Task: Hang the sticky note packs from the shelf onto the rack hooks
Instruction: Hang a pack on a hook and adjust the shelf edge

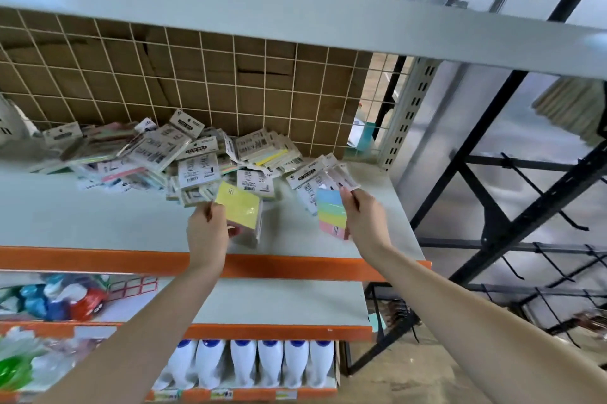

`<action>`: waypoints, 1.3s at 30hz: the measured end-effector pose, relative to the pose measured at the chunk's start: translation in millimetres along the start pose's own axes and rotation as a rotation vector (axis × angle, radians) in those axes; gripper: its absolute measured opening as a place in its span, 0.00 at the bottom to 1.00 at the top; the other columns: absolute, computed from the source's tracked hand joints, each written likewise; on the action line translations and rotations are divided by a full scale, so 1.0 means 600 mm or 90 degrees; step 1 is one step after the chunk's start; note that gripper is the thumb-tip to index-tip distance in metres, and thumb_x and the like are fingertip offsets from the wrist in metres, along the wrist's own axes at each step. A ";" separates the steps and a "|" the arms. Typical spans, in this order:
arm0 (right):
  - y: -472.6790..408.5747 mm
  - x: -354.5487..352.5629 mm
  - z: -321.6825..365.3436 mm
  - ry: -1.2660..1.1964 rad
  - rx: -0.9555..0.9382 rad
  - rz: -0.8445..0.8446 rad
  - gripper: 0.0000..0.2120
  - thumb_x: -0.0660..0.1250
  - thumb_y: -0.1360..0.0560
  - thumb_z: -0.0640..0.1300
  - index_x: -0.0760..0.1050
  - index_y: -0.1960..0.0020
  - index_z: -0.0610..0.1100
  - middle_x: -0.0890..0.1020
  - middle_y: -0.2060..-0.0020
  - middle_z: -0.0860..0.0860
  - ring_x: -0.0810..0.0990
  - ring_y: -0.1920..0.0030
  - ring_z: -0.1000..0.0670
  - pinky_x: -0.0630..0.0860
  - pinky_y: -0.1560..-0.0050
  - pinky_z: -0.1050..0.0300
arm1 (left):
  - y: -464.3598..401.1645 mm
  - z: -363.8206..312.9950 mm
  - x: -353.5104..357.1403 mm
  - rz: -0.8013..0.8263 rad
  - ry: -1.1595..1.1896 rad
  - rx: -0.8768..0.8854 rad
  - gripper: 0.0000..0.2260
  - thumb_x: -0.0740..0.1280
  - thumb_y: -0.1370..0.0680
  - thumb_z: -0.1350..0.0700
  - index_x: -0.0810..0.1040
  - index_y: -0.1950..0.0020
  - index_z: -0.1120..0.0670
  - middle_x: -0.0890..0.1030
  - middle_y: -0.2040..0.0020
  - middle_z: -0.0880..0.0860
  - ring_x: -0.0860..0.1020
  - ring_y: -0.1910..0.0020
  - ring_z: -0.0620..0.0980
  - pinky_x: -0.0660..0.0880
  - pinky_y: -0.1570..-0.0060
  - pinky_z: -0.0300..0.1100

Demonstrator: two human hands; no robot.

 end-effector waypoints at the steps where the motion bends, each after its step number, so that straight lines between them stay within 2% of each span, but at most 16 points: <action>1: -0.001 -0.010 -0.012 -0.061 0.043 -0.009 0.20 0.57 0.19 0.54 0.66 0.65 0.43 0.72 0.71 0.46 0.71 0.70 0.45 0.64 0.71 0.54 | 0.006 0.012 0.013 0.025 0.101 -0.064 0.08 0.57 0.21 0.63 0.73 0.58 0.61 0.77 0.63 0.59 0.79 0.67 0.49 0.78 0.72 0.40; 3: -0.002 -0.018 -0.041 -0.159 0.131 0.003 0.18 0.60 0.19 0.53 0.73 0.60 0.40 0.80 0.66 0.44 0.79 0.67 0.45 0.75 0.68 0.51 | 0.026 0.021 0.043 0.079 0.227 -0.155 0.06 0.59 0.20 0.64 0.73 0.55 0.63 0.78 0.58 0.62 0.80 0.64 0.56 0.79 0.71 0.39; 5: 0.007 -0.012 -0.076 -0.339 0.237 0.025 0.13 0.63 0.20 0.48 0.77 0.54 0.38 0.83 0.60 0.42 0.84 0.62 0.45 0.82 0.59 0.49 | 0.051 0.021 0.076 0.147 0.308 -0.235 0.04 0.61 0.21 0.65 0.73 0.54 0.65 0.78 0.57 0.64 0.82 0.68 0.56 0.79 0.73 0.39; 9: 0.039 -0.016 -0.099 -0.675 0.359 0.059 0.03 0.65 0.22 0.36 0.75 0.51 0.36 0.82 0.62 0.42 0.84 0.66 0.46 0.81 0.66 0.56 | 0.107 0.030 0.130 0.264 0.409 -0.406 0.04 0.60 0.22 0.67 0.71 0.48 0.62 0.76 0.49 0.61 0.82 0.69 0.59 0.80 0.73 0.45; 12: 0.067 -0.025 -0.105 -0.813 0.417 0.108 0.06 0.60 0.21 0.34 0.74 0.46 0.37 0.81 0.51 0.39 0.84 0.59 0.44 0.82 0.65 0.54 | 0.150 0.028 0.160 0.332 0.410 -0.452 0.05 0.58 0.23 0.65 0.73 0.52 0.58 0.79 0.57 0.58 0.82 0.68 0.56 0.80 0.60 0.52; 14: 0.083 -0.039 -0.100 -0.821 0.402 0.163 0.09 0.57 0.21 0.33 0.75 0.47 0.39 0.79 0.50 0.40 0.82 0.55 0.45 0.82 0.60 0.53 | 0.174 0.027 0.172 0.323 0.413 -0.466 0.05 0.59 0.23 0.64 0.73 0.55 0.57 0.79 0.64 0.57 0.79 0.68 0.54 0.74 0.57 0.49; 16: 0.099 -0.056 -0.097 -0.820 0.377 0.205 0.11 0.55 0.22 0.32 0.75 0.48 0.41 0.79 0.51 0.41 0.81 0.55 0.45 0.82 0.58 0.53 | 0.197 0.024 0.183 0.316 0.422 -0.468 0.04 0.62 0.23 0.63 0.73 0.56 0.57 0.78 0.64 0.56 0.77 0.64 0.53 0.71 0.59 0.46; 19: 0.133 -0.077 -0.105 -0.882 0.401 0.244 0.13 0.61 0.24 0.36 0.74 0.41 0.42 0.82 0.50 0.39 0.83 0.55 0.43 0.82 0.59 0.50 | 0.237 0.016 0.200 0.336 0.425 -0.440 0.04 0.68 0.30 0.61 0.75 0.58 0.55 0.81 0.67 0.53 0.80 0.66 0.51 0.74 0.61 0.43; 21: 0.152 -0.094 -0.113 -0.864 0.401 0.251 0.19 0.67 0.27 0.44 0.72 0.37 0.44 0.84 0.52 0.42 0.85 0.57 0.45 0.81 0.60 0.52 | 0.269 0.011 0.209 0.350 0.423 -0.420 0.07 0.70 0.33 0.58 0.76 0.57 0.55 0.82 0.67 0.52 0.82 0.68 0.49 0.78 0.66 0.41; 23: 0.167 -0.115 -0.119 -0.848 0.378 0.256 0.18 0.67 0.25 0.46 0.72 0.36 0.45 0.85 0.54 0.44 0.85 0.59 0.47 0.81 0.64 0.55 | 0.300 0.010 0.217 0.345 0.420 -0.408 0.11 0.70 0.34 0.56 0.77 0.54 0.55 0.83 0.65 0.52 0.82 0.67 0.49 0.78 0.70 0.38; 26: 0.185 -0.150 -0.134 -0.842 0.338 0.241 0.11 0.63 0.22 0.40 0.73 0.40 0.45 0.84 0.53 0.43 0.85 0.59 0.46 0.81 0.66 0.55 | 0.336 0.013 0.223 0.306 0.400 -0.394 0.15 0.70 0.30 0.49 0.77 0.49 0.56 0.84 0.64 0.53 0.82 0.66 0.49 0.78 0.72 0.36; 28: 0.197 -0.182 -0.150 -0.830 0.300 0.220 0.13 0.62 0.23 0.36 0.74 0.40 0.45 0.84 0.49 0.42 0.85 0.56 0.45 0.81 0.63 0.53 | 0.363 0.010 0.233 0.294 0.395 -0.386 0.14 0.67 0.25 0.46 0.77 0.49 0.56 0.84 0.64 0.53 0.82 0.68 0.48 0.78 0.73 0.35; 31: 0.215 -0.240 -0.181 -0.803 0.246 0.189 0.20 0.62 0.26 0.31 0.74 0.40 0.49 0.83 0.47 0.43 0.84 0.52 0.44 0.82 0.59 0.51 | 0.401 -0.004 0.257 0.299 0.406 -0.368 0.09 0.65 0.23 0.51 0.77 0.50 0.56 0.84 0.65 0.53 0.82 0.70 0.46 0.78 0.74 0.35; 33: 0.228 -0.276 -0.202 -0.807 0.238 0.180 0.22 0.64 0.29 0.31 0.75 0.42 0.52 0.83 0.48 0.44 0.84 0.52 0.43 0.82 0.58 0.49 | 0.426 -0.016 0.276 0.322 0.413 -0.348 0.04 0.65 0.23 0.56 0.76 0.51 0.56 0.84 0.64 0.54 0.83 0.68 0.47 0.79 0.72 0.37; 35: 0.244 -0.315 -0.217 -0.835 0.233 0.169 0.21 0.68 0.32 0.37 0.75 0.41 0.52 0.84 0.47 0.44 0.84 0.51 0.43 0.82 0.57 0.49 | 0.452 -0.027 0.298 0.350 0.408 -0.330 0.01 0.66 0.23 0.59 0.76 0.53 0.55 0.84 0.62 0.55 0.83 0.64 0.50 0.80 0.70 0.40; 39: 0.271 -0.393 -0.263 -0.798 0.256 0.069 0.18 0.68 0.28 0.48 0.75 0.38 0.48 0.83 0.48 0.44 0.84 0.54 0.45 0.81 0.61 0.52 | 0.511 -0.038 0.348 0.400 0.346 -0.313 0.02 0.65 0.23 0.62 0.75 0.54 0.55 0.82 0.57 0.58 0.80 0.58 0.56 0.81 0.68 0.43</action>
Point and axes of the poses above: each hand's wrist, its own y-axis away from the middle knuckle, its own x-axis out of the palm, z = x × y, the point moved 9 cm from there along -y, towards the middle knuckle
